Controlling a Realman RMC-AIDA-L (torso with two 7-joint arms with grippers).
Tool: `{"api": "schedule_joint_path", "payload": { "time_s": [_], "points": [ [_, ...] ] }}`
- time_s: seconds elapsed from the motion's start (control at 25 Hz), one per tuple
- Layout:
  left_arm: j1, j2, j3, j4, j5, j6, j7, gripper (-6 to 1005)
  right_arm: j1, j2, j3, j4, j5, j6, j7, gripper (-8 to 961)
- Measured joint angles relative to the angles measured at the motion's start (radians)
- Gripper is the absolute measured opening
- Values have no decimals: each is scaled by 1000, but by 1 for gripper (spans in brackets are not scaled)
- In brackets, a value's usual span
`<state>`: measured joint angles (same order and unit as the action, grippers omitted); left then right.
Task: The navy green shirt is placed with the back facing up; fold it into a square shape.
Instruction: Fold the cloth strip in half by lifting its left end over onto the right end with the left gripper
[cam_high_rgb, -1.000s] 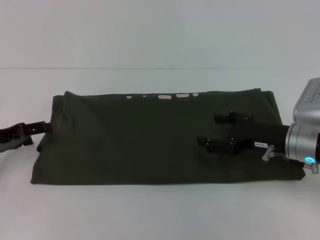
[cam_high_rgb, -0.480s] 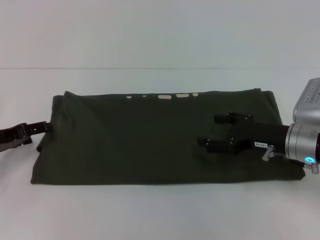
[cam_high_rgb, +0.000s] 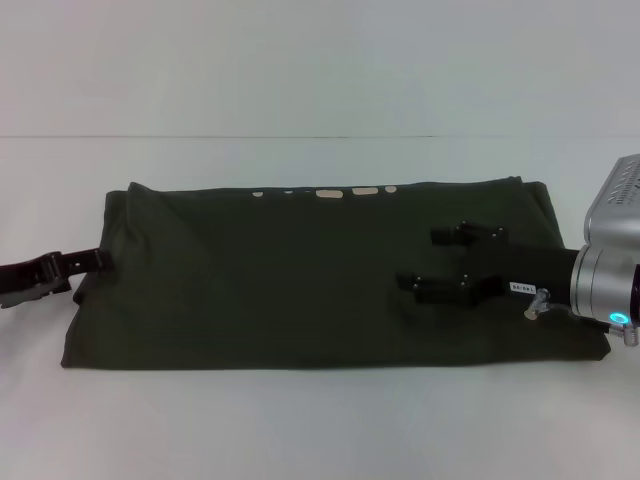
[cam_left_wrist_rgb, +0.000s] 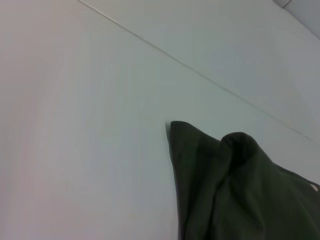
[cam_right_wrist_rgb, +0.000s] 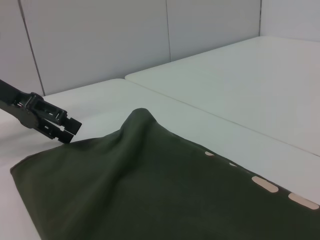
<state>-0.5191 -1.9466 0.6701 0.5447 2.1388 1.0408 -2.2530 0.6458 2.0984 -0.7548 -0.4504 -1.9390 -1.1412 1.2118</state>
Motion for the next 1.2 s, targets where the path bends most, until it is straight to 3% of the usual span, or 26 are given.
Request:
{"api": "schedule_joint_path", "payload": {
  "time_s": [0.68,1.2],
  "points": [
    [-2,-13,0,-4,1,-8,12,881,5,0,0,12,0,4,0,921],
    [-26,-52,23,-6,1,1,13,879,8,0,-4,12,0,3,0,921]
  ]
}}
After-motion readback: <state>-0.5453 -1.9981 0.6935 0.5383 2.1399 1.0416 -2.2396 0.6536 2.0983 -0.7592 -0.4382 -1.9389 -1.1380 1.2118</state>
